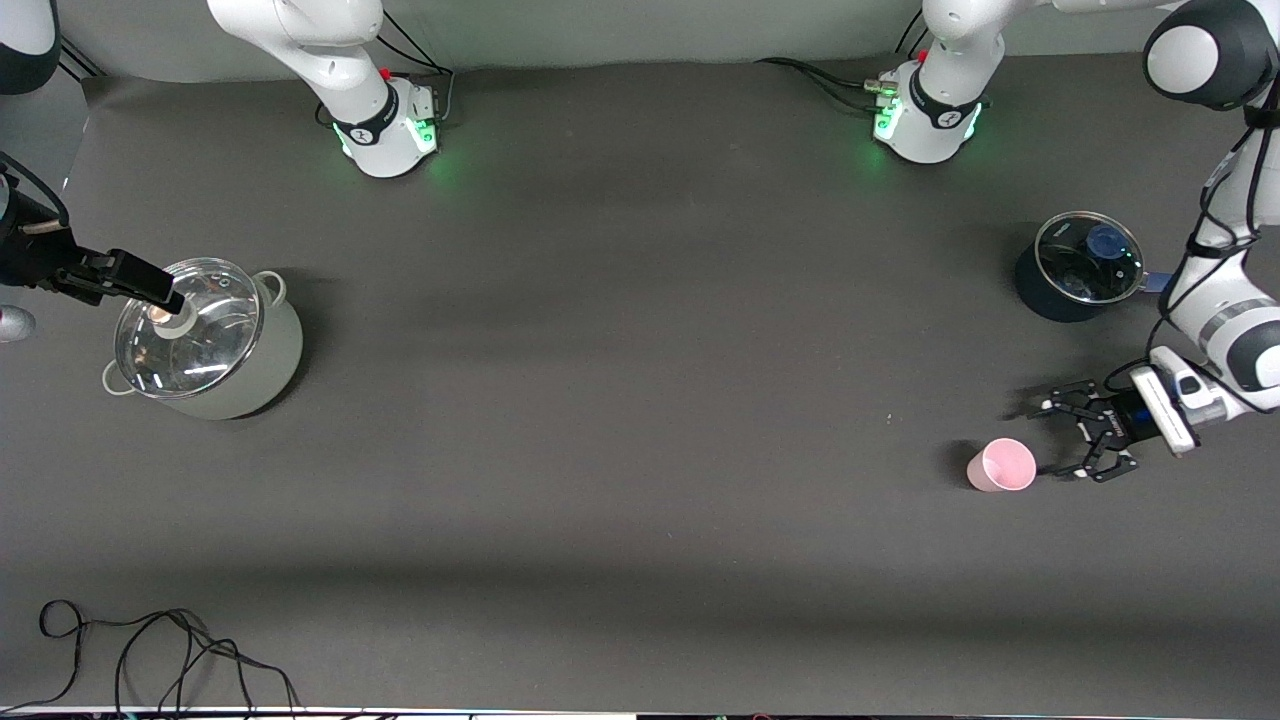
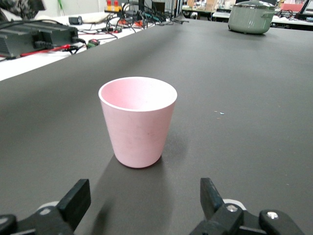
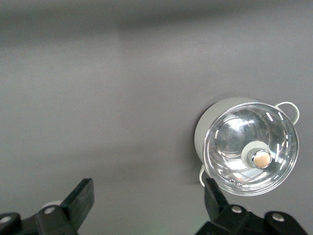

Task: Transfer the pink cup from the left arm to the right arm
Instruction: 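Move the left gripper down toward the pink cup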

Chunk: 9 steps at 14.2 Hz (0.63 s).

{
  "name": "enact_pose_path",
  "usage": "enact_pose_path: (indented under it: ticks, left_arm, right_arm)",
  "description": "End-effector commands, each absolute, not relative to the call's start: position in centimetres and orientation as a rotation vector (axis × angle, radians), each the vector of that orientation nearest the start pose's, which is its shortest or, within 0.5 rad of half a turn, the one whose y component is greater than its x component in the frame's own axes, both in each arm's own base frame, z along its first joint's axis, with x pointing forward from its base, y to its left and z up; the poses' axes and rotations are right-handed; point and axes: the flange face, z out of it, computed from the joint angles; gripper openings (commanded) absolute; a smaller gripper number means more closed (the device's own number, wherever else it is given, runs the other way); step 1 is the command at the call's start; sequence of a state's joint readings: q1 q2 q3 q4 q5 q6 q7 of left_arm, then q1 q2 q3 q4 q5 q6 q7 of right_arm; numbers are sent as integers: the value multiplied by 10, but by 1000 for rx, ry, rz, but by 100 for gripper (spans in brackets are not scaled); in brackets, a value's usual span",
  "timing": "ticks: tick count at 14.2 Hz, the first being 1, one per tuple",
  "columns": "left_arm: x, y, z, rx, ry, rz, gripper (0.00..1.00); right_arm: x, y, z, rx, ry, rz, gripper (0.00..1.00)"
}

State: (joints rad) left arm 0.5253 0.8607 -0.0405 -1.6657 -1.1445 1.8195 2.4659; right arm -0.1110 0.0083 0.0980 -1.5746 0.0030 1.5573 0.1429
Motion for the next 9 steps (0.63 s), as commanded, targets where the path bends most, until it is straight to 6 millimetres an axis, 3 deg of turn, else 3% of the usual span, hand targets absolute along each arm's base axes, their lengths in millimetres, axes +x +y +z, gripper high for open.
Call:
enact_pose_path:
  ticks: [1,9]
  left_arm:
    - [586,210,93,1767,-1282,1201,100]
    - [598,171,77,1778,-1230,1264,100]
  right_arm:
    - [557,-6,621,-3133,207,36,100]
    - [557,-6,621,-3133,207,39,100]
